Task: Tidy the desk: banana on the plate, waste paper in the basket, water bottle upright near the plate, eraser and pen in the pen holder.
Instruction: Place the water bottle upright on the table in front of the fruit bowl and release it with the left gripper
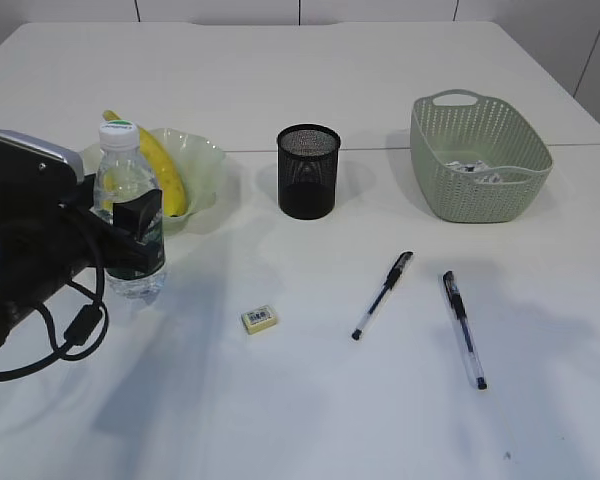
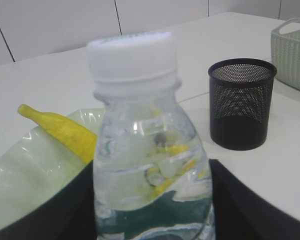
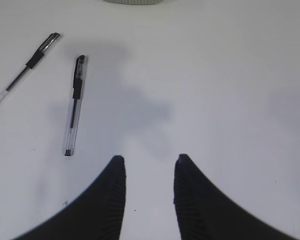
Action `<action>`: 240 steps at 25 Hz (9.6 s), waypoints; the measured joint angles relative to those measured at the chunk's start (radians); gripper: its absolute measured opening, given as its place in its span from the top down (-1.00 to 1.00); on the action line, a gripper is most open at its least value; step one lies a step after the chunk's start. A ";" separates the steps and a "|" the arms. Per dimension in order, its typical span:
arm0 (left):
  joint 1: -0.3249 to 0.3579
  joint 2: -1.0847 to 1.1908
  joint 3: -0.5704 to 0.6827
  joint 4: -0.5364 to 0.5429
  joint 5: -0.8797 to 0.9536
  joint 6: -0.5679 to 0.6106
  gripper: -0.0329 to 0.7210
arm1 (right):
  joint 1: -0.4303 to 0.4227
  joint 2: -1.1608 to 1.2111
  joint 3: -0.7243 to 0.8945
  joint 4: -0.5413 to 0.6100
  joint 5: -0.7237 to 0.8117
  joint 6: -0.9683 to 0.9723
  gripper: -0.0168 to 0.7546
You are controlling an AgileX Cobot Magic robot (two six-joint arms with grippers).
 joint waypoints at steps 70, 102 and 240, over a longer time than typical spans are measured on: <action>0.000 0.006 0.000 -0.034 0.000 0.004 -0.19 | 0.000 0.116 0.000 -0.067 -0.230 0.000 0.31; 0.112 0.129 -0.017 -0.126 -0.062 0.070 -0.19 | 0.000 0.116 0.000 -0.081 -0.232 0.000 0.30; 0.112 0.149 -0.105 -0.004 -0.020 0.064 -0.26 | 0.000 0.116 0.000 -0.081 -0.232 0.000 0.31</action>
